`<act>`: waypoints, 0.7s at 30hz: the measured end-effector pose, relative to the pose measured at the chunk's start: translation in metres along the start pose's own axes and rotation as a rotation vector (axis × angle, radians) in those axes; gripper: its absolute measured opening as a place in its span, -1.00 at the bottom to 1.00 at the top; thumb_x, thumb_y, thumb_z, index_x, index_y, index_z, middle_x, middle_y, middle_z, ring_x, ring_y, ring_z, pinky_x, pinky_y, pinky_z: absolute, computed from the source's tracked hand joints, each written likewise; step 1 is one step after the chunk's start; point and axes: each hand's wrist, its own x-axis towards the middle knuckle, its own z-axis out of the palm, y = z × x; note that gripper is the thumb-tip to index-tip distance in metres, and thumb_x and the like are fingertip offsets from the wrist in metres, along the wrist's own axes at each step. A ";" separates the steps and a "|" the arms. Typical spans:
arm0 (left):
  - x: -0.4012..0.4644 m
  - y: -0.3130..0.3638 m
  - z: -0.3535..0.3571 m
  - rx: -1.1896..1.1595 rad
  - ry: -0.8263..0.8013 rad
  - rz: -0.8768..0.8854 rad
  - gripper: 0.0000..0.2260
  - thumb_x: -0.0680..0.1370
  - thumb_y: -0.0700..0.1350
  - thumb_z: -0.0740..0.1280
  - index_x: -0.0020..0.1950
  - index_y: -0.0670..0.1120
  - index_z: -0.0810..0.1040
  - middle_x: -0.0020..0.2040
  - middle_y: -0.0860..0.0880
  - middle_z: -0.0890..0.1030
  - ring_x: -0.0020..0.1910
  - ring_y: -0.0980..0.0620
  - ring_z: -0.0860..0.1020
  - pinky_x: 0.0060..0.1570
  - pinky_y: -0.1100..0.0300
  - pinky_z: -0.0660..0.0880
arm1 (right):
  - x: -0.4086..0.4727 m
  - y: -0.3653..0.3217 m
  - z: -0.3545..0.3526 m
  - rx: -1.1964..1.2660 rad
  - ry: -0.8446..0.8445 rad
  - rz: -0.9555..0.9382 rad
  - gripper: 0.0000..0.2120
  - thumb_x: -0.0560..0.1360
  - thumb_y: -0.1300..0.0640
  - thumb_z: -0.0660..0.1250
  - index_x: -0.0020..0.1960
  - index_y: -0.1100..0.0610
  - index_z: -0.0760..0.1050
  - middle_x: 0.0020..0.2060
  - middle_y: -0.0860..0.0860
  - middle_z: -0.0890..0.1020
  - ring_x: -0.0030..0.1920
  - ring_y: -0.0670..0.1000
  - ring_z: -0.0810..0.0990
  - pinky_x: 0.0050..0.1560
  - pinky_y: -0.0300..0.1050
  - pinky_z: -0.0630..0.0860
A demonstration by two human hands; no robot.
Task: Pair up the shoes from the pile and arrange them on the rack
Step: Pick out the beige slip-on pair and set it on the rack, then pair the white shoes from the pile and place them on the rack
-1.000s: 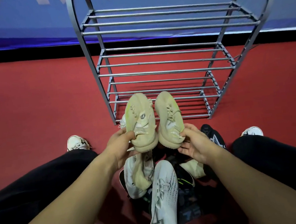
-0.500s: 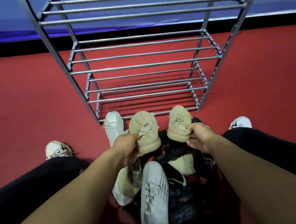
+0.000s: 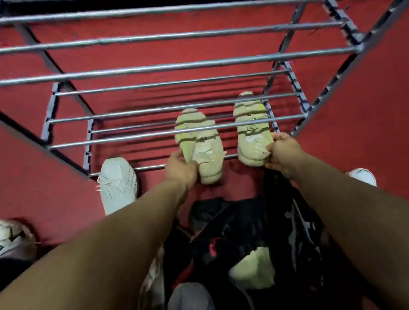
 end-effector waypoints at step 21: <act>0.020 0.011 -0.010 0.530 -0.113 0.192 -0.69 0.57 -0.09 0.28 0.29 -0.14 0.49 0.15 -0.09 0.61 0.15 -0.11 0.57 0.22 0.12 0.46 | 0.022 0.009 0.003 -0.560 0.054 -0.106 -0.58 0.55 0.13 0.17 0.42 0.07 0.33 0.12 0.06 0.55 0.06 0.12 0.56 0.07 0.09 0.60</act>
